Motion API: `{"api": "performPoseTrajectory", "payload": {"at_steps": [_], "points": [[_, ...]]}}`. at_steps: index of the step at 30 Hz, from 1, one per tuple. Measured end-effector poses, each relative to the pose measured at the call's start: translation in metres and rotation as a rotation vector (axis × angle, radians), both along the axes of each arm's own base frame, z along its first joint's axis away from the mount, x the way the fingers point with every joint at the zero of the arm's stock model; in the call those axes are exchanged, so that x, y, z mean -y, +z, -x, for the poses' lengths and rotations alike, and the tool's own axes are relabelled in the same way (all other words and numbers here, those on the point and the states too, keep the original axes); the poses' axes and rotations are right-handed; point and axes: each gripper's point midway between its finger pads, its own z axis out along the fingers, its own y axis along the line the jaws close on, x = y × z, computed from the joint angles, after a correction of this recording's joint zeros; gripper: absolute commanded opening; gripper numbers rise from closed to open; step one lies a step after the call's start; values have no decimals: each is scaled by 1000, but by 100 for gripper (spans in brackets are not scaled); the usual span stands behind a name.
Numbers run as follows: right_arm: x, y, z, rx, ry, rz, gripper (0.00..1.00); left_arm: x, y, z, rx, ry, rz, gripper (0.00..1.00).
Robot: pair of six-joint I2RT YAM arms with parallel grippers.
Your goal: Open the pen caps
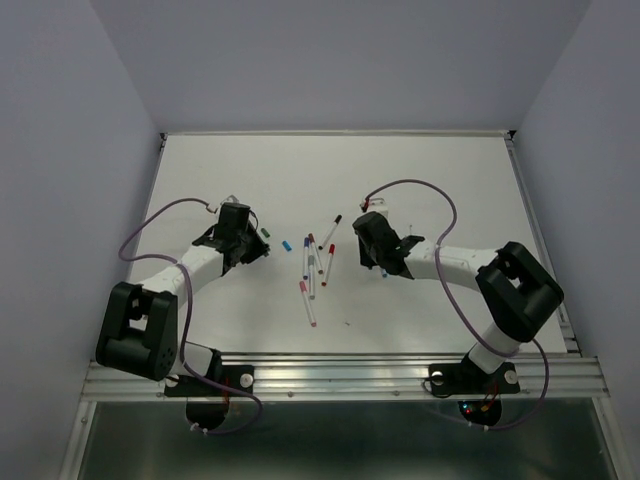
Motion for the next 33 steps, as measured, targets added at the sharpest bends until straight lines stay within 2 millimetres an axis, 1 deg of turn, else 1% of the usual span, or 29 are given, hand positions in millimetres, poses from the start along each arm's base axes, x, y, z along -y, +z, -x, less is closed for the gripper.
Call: {"api": "performPoseTrajectory", "payload": {"at_steps": [1,3,4,6,7,10,12,15,16,18,19,21,22,23,24,27,30,31,33], "points": [[1,0,-2,5,-7,10,24,-2,-1,1,-4,5,-6,14],[4,-3,-4,8,-16,28,26,-5,-6,3,-17,15,-21,16],[5,-5,-5,7,-22,38,29,-5,-7,4,-21,17,-25,20],[7,-10,-6,2,-28,53,30,-7,-13,4,-33,23,-39,21],[8,-13,-5,-2,-31,62,32,-6,-16,5,-44,22,-44,25],[12,-19,-4,-15,-36,83,40,-5,-28,8,-78,20,-65,25],[13,-20,-3,-18,-39,90,42,-4,-33,9,-99,18,-78,26],[14,-19,-3,-17,-40,94,52,-3,-36,6,-111,18,-97,30],[14,-19,-3,-18,-38,95,59,-1,-36,4,-109,19,-101,37],[12,-18,-1,-25,-20,87,68,1,-36,0,-108,18,-106,44],[9,-14,1,-28,0,73,78,1,-36,-1,-107,18,-109,51],[2,-3,3,-23,42,39,90,2,-37,-2,-110,18,-115,62],[-3,4,5,-18,64,16,100,2,-38,-2,-112,20,-116,67],[-9,14,7,-9,103,-16,100,4,-36,-4,-107,19,-113,76],[-14,22,9,1,130,-35,100,5,-34,-6,-101,18,-111,81],[-33,47,19,33,224,-118,100,10,-31,-7,-94,8,-109,88],[-51,56,36,34,302,-160,100,13,-31,-6,-96,-1,-111,93],[-60,56,45,26,338,-169,100,14,-30,-5,-95,-3,-111,96],[-76,54,63,8,392,-178,100,15,-28,-3,-96,-9,-112,97]]}}
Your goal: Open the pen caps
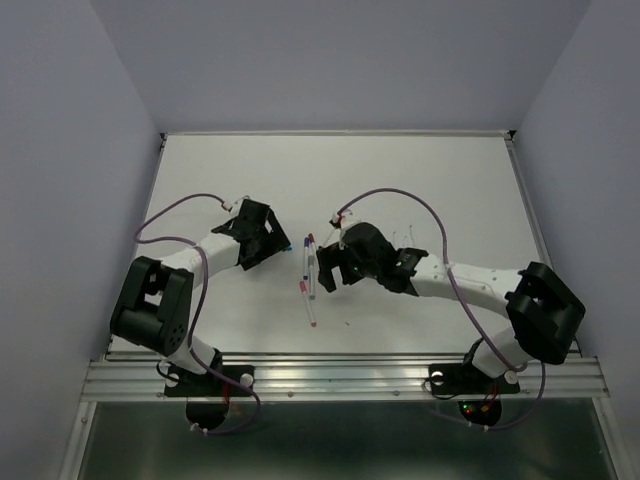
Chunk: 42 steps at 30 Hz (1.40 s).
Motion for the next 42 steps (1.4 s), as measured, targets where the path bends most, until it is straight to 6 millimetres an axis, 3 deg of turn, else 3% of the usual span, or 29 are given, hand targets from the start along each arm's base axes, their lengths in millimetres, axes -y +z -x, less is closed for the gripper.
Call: {"api": "performPoseTrajectory", "payload": {"at_steps": [6,12,15,19,23,27,28,30,32,39,42], "points": [[-46,-24,49,-65,126,33,100,-6,27,4,50,8,-8,99],[-79,-47,70,-73,105,128,96,-20,70,2,163,56,-15,99],[-88,-57,72,-61,58,172,77,-32,85,1,202,95,-4,99],[-91,-72,72,-50,0,239,73,-57,94,3,232,173,0,99],[-91,-76,70,-40,-63,282,63,-59,97,8,238,182,6,99],[-92,-76,71,-49,-101,280,33,-60,101,9,250,184,12,99],[-92,-76,71,-50,-111,277,20,-60,102,9,252,185,13,99],[-91,-77,70,-52,-130,273,7,-60,103,9,254,186,14,99],[-90,-77,70,-51,-138,274,1,-60,102,9,253,186,14,99],[-85,-75,70,-24,-104,279,1,-54,103,10,250,158,36,99],[-72,-72,75,-1,-29,277,1,-40,105,9,260,91,86,99]]}}
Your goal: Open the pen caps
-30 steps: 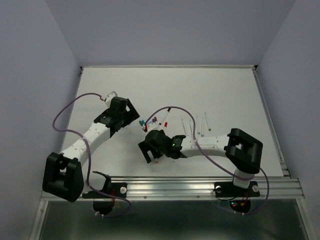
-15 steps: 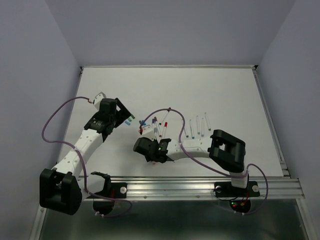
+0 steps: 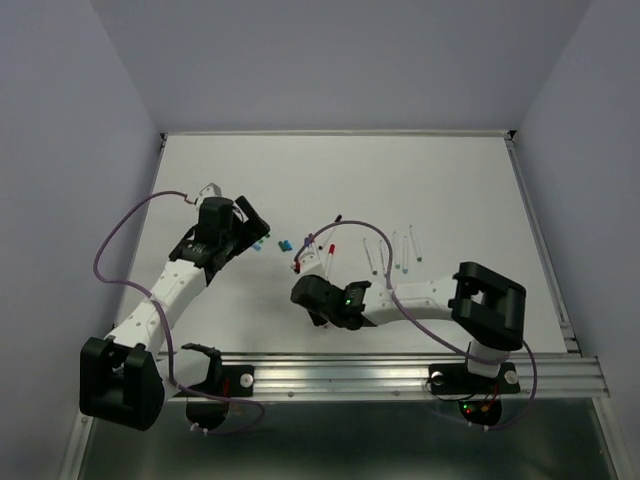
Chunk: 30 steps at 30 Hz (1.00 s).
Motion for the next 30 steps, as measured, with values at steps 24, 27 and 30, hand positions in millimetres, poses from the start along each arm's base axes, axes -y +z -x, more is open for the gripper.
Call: {"api": "performPoseTrajectory", "payload": {"at_steps": [24,27,30], "points": [[20,153,-66,76,218,-687,1,112,54,17,217,-456,382,91],[19,151,-64,58,237,-693,1,118,56,16,223,-466,397,80],[18,148,-63,44,244,-692,1,124,52,16,214,-478,405,56]]}}
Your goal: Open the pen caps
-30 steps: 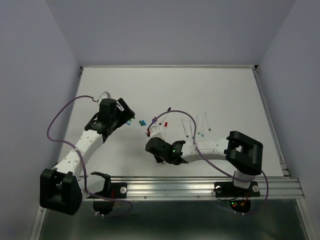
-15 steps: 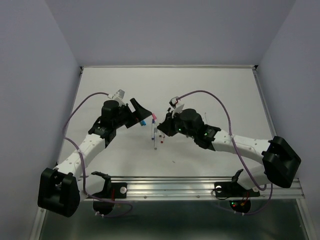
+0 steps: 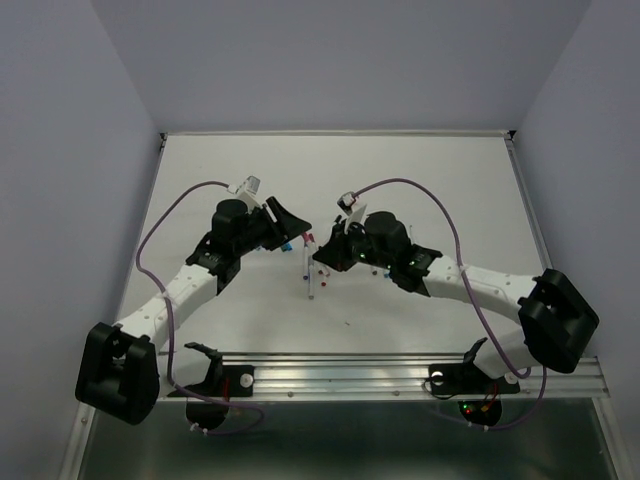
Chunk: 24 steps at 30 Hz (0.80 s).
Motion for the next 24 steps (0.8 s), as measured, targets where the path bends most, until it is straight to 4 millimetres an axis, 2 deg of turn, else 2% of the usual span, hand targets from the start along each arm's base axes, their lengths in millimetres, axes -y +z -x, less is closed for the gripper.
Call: {"api": "performPoseTrajectory", "payload": {"at_steps": [4,13,14,18,24], "points": [[2,0,-3,-2,-5,-2,1,4,-6,0,-23,-7,2,48],[6,0,-9,-9,-14,-8,1,9,-4,0,-16,-23,18,48],[6,0,-10,-12,-14,-9,1,9,-4,0,-17,-25,19,44],[5,-3,-14,-25,-14,-8,1,12,-4,2,-18,-37,23,43],[1,-3,-14,-39,6,-14,1,15,-9,1,-31,-42,21,31]]}}
